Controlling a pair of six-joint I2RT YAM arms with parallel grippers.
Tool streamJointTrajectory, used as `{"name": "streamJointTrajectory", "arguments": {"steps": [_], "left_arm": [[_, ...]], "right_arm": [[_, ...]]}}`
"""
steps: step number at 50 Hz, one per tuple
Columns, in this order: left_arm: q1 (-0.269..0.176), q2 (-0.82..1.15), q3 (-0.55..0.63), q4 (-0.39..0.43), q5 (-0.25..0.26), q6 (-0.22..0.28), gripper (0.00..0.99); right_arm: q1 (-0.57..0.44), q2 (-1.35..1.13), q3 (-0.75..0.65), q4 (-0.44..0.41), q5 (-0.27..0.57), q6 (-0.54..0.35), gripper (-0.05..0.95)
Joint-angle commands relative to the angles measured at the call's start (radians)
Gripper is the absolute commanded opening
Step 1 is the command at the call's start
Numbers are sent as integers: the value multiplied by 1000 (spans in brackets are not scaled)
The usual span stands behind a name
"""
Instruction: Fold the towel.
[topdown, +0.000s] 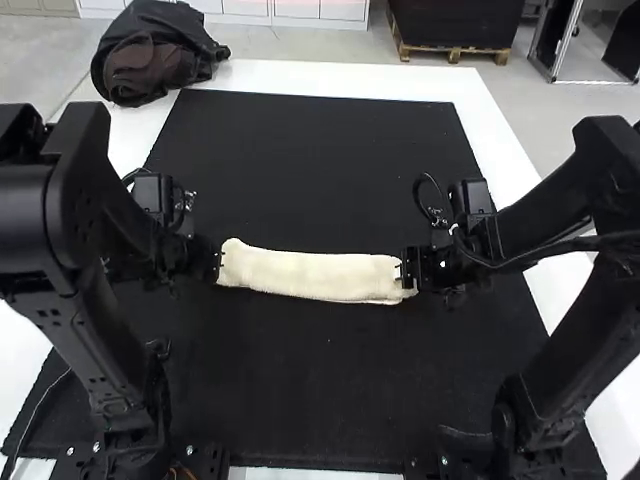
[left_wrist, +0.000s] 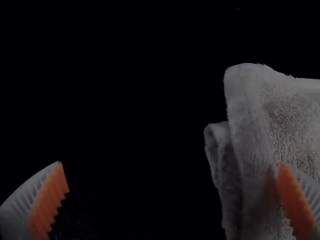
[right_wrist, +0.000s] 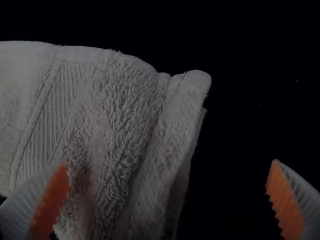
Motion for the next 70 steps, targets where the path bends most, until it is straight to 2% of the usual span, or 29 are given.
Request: {"name": "streamJointTrajectory", "arguments": {"steps": [1, 8, 22, 50, 70], "left_arm": [[35, -24, 8, 15, 20, 0, 966], [66, -35, 13, 24, 40, -3, 966], [95, -79, 42, 9, 66, -23, 966], [96, -136, 46, -24, 72, -23, 966], [96, -138, 46, -25, 72, -23, 966]], "right_arm": [[-4, 13, 24, 6, -23, -6, 902], [-1, 46, 45, 4, -24, -6, 902], [12, 104, 68, 9, -40, 2, 902], [73, 162, 128, 26, -38, 60, 900], [81, 132, 160, -19, -11, 58, 900]]}}
